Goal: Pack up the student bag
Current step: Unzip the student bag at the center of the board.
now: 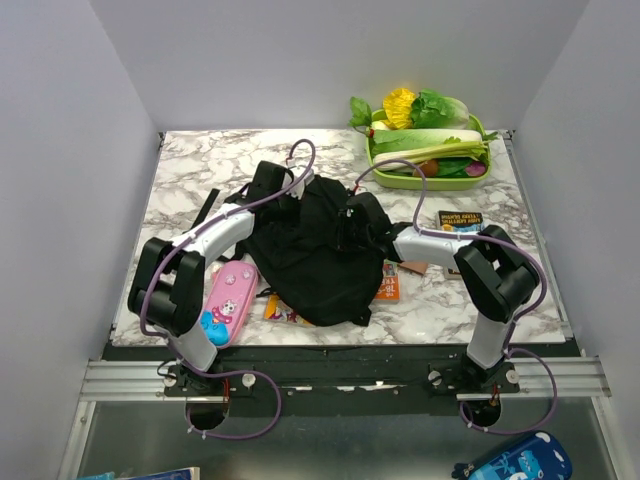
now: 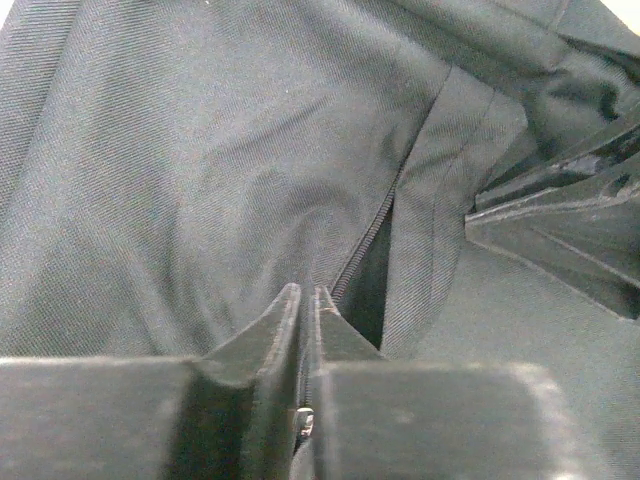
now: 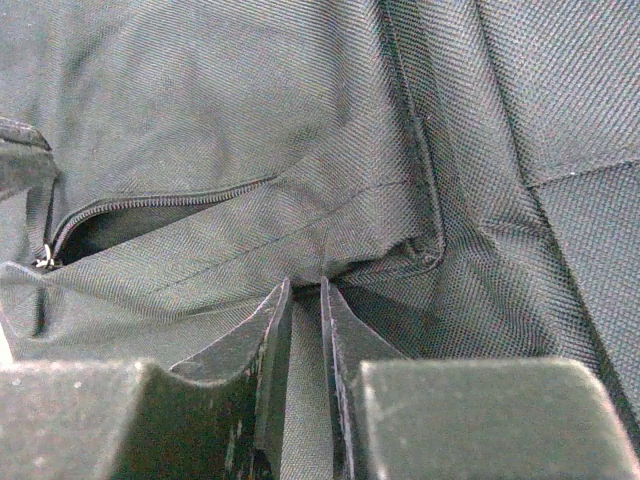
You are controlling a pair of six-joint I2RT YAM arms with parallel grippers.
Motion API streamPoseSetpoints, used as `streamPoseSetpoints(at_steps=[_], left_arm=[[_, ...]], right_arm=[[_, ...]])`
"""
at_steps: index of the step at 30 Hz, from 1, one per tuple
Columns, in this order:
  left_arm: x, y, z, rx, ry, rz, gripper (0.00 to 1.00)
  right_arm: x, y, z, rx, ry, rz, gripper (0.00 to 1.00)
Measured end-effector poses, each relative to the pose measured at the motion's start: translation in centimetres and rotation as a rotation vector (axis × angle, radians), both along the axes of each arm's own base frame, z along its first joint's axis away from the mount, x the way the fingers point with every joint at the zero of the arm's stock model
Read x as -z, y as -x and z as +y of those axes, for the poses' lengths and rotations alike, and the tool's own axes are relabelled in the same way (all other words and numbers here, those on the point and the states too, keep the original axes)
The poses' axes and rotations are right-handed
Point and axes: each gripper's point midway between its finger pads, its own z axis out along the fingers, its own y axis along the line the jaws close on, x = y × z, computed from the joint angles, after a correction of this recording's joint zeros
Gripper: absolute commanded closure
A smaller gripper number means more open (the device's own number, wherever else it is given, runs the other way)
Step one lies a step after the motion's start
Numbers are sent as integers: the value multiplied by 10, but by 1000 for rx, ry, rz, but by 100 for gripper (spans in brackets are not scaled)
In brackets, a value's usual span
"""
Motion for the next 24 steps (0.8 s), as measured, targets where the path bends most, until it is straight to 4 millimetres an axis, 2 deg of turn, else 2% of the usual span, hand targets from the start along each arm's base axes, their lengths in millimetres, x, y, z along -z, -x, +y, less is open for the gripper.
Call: streamPoseSetpoints(at_steps=[3,9,14,21,24], left_arm=[[5,3,-2,24,-18,6,45],[20,11,-11,82,-76,4,42],[43,24,-33,165,-187,-35,42],[48,25,-35,173,-210,-64,40],[48,24,-33,161,-213,-85,31]], right_arm=[[2,-1,0,1,8,-4,75],[3,-1,0,8,17,-13,77],[4,-1,0,11,9,-28,77],[0,3,-3,0,-12,-80,74],[-5,9,-8,-10,-15,-97,70]])
